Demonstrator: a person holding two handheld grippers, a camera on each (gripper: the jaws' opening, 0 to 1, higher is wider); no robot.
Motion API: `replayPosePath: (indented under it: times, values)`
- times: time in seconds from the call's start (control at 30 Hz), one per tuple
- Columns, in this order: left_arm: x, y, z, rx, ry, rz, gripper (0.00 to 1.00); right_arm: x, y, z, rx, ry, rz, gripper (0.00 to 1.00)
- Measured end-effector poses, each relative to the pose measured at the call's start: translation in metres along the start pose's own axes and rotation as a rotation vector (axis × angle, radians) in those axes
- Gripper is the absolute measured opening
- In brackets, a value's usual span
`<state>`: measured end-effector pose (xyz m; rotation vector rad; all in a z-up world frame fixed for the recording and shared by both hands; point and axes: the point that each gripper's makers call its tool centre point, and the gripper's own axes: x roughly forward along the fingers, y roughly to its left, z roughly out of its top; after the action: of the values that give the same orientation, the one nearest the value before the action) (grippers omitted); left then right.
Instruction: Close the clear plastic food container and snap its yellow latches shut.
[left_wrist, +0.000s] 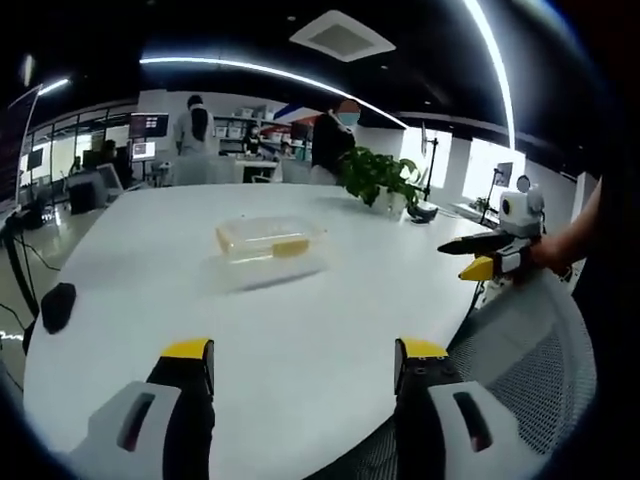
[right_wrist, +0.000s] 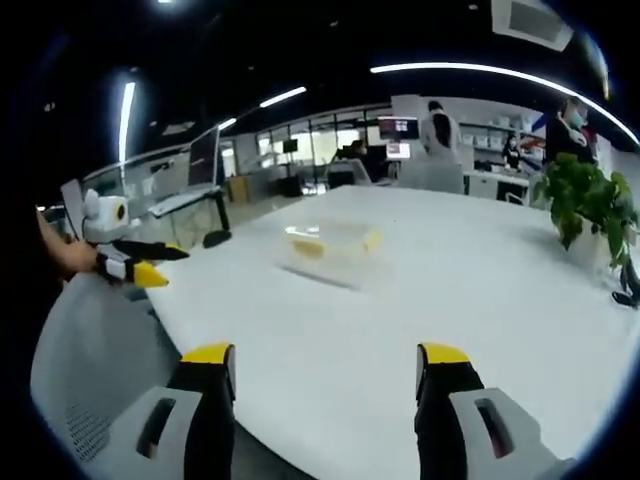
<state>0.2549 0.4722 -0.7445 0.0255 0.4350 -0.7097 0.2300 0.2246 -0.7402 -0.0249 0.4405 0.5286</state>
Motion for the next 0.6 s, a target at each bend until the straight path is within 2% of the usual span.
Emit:
replayPosePath:
  times: [0.07, 0.23, 0.43, 0.53, 0.6]
  values:
    - [0.0, 0.001, 0.003, 0.007, -0.012, 0.013, 0.72, 0.0, -0.001, -0.001, -0.002, 0.002, -0.002, 0.71]
    - [-0.001, 0.007, 0.001, 0.017, 0.003, 0.05, 0.71, 0.0, -0.001, -0.004, 0.014, 0.014, 0.008, 0.68]
    - [-0.002, 0.007, 0.0, 0.021, 0.003, 0.058, 0.7, 0.0, 0.0, -0.006, 0.013, 0.021, 0.009, 0.66]
    - [-0.002, 0.011, -0.005, 0.033, 0.037, 0.086, 0.71, 0.0, 0.0, -0.006, 0.016, 0.021, 0.013, 0.66]
    - [-0.001, 0.011, -0.004, 0.038, 0.036, 0.087, 0.72, 0.0, -0.001, -0.005, 0.025, 0.013, 0.014, 0.66]
